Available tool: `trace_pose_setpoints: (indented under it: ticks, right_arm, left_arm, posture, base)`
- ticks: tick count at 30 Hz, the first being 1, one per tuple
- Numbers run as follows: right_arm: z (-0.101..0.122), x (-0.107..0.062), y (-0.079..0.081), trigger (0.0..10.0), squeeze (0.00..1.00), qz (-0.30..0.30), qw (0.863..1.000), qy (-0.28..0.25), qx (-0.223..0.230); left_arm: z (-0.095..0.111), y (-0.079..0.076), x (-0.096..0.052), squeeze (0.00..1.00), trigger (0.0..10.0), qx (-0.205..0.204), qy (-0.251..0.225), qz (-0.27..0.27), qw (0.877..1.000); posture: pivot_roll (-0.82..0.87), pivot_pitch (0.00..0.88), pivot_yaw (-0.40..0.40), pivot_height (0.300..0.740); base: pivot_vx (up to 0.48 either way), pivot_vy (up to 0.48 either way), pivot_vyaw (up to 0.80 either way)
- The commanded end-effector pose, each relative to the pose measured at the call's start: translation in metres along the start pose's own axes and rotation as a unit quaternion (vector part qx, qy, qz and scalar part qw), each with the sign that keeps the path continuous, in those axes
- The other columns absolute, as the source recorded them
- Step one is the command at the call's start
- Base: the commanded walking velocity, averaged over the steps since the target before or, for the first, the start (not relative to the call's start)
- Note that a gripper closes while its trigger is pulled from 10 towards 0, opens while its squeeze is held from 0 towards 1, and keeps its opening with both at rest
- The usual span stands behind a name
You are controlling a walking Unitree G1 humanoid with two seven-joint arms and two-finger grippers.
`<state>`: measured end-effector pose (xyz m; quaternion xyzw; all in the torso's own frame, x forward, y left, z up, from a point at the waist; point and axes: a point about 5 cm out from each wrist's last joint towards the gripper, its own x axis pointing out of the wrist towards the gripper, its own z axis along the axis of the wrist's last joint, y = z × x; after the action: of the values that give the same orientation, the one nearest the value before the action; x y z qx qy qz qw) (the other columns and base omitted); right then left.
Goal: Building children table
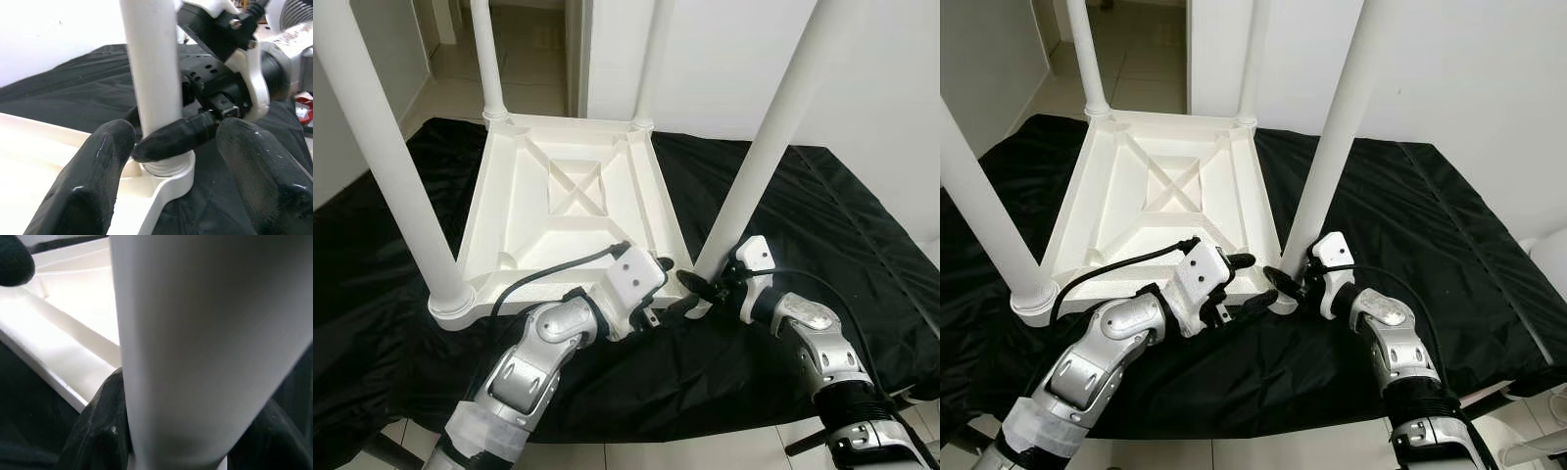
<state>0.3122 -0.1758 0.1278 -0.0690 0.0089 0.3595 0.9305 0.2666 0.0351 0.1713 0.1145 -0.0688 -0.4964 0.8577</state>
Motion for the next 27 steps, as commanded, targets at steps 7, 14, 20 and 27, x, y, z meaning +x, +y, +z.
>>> trace_pose_setpoints:
  ticks: [7,14,20,27]
  right_arm:
    - [-0.006,-0.001,0.017,10.0,0.00,-0.104,0.994,-0.012,0.043]
    - [-0.003,0.000,0.019,10.0,0.00,-0.166,0.985,-0.018,0.047]
    - [-0.005,-0.002,0.041,10.0,0.00,-0.386,0.917,-0.007,0.102]
    - [0.000,0.011,0.058,10.0,0.00,-0.385,0.915,-0.009,0.120]
  left_arm:
    - [-0.002,-0.003,0.004,0.00,10.0,0.013,0.001,0.003,1.000]
    - [-0.004,-0.004,0.004,0.00,10.0,0.014,0.000,0.002,1.000]
    - [-0.006,0.002,0.004,0.00,10.0,0.019,-0.002,0.012,1.000]
    - [-0.005,0.001,0.005,0.00,10.0,0.016,-0.009,0.013,1.000]
  posture:
    - [-0.09,0.000,-0.076,0.740]
    - [-0.10,0.000,-0.069,0.740]
    - [-0.12,0.000,-0.067,0.740]
    - [-0.12,0.000,-0.061,0.740]
  base:
    - [0.000,0.000,0.00]
    - [0.000,0.000,0.00]
    - [0.000,0.000,0.00]
    - [0.000,0.000,0.00]
